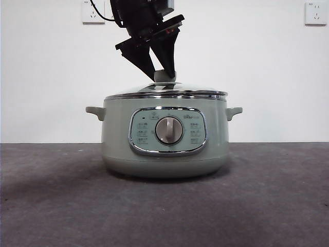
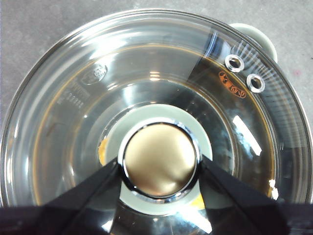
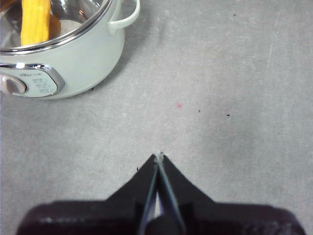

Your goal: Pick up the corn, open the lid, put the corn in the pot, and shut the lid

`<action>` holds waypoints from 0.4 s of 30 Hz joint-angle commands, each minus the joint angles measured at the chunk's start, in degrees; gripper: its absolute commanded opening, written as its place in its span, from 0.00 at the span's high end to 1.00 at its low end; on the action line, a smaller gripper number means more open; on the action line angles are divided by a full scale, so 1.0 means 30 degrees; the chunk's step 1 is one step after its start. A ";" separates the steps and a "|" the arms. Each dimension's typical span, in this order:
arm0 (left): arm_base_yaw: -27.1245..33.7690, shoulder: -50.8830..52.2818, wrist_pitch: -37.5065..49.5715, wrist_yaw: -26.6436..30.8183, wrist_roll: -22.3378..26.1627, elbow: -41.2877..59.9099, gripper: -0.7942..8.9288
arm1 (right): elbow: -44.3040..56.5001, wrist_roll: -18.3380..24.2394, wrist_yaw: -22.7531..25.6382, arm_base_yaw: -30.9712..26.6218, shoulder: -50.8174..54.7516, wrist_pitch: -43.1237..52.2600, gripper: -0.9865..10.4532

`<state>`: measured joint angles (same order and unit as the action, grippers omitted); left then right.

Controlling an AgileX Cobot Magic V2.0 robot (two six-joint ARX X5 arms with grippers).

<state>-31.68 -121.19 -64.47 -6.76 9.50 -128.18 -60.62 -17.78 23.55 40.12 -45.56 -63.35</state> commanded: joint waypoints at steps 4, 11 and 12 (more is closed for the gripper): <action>-0.0131 -0.0605 -0.1129 0.0058 0.0867 0.0095 0.93 | 0.0219 -0.0153 0.0015 0.0015 0.0029 0.0138 0.93; -0.0131 -0.0605 -0.1341 0.1836 0.1078 0.0095 0.93 | 0.0219 -0.0153 0.0007 0.0015 0.0029 0.0138 0.93; -0.0131 -0.0605 -0.1260 0.1698 0.1078 0.0095 0.93 | 0.0219 -0.0153 0.0015 0.0015 0.0029 0.0138 0.93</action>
<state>-32.21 -121.30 -66.22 -3.03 10.48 -128.60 -60.62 -17.80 23.55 40.12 -45.56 -63.35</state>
